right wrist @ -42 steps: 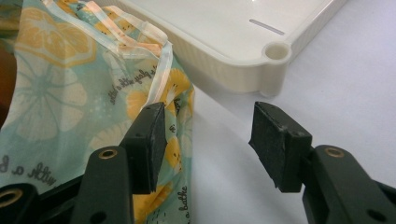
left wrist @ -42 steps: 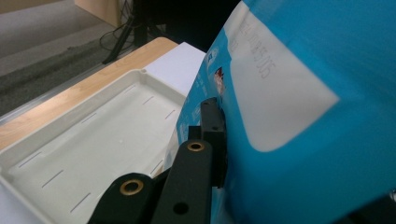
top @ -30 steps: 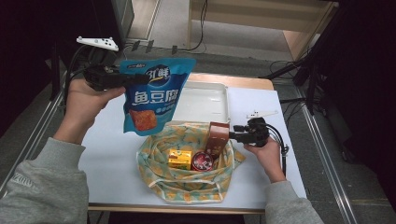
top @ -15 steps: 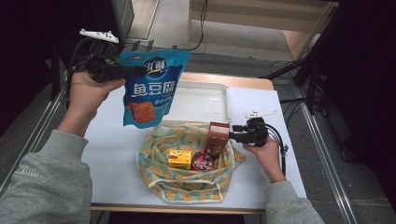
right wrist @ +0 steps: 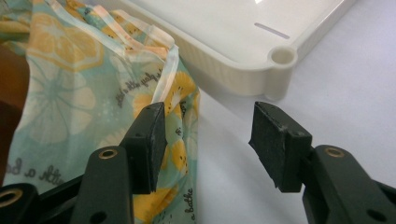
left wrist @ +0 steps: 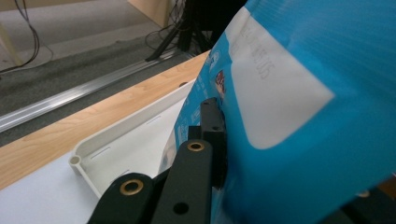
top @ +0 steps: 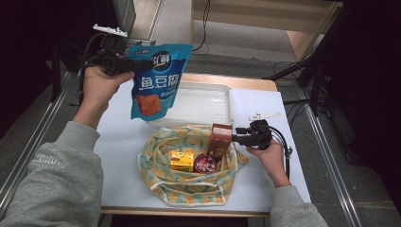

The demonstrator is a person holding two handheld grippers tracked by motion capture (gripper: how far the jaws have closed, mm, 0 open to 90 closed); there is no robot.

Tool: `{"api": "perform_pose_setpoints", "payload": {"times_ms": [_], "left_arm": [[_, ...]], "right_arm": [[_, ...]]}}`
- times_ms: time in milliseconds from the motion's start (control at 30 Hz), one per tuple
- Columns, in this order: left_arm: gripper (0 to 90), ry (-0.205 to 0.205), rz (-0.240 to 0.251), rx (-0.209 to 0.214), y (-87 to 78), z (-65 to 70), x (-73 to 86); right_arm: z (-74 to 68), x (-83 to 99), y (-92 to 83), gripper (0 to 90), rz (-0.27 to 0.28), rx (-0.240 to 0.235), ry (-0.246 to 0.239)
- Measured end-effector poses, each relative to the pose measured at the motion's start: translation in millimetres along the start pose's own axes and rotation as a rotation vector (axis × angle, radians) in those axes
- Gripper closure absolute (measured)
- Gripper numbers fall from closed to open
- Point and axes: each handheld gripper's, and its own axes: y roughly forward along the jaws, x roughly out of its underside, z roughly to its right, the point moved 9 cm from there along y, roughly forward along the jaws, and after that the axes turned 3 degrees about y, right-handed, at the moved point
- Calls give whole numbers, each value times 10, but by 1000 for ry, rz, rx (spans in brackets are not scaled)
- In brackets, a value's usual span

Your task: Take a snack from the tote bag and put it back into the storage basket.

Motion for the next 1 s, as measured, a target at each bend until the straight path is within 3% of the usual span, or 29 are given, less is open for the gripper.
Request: {"api": "perform_pose_setpoints", "payload": {"times_ms": [367,700,800,933,1000], "left_arm": [[900,-13,-10,-14,363,-129,-21],[900,3,-8,-14,628,-76,48],[900,-2,-10,-13,655,-83,73],[900,-32,23,1,675,-119,113],[900,-7,2,-13,696,-115,153]], "right_arm": [[11,19,-5,462,-4,5,-5],[13,28,-3,463,-7,4,-5],[17,36,0,462,-13,6,-1],[17,40,4,462,-15,6,-4],[16,37,7,462,-14,5,-6]]}}
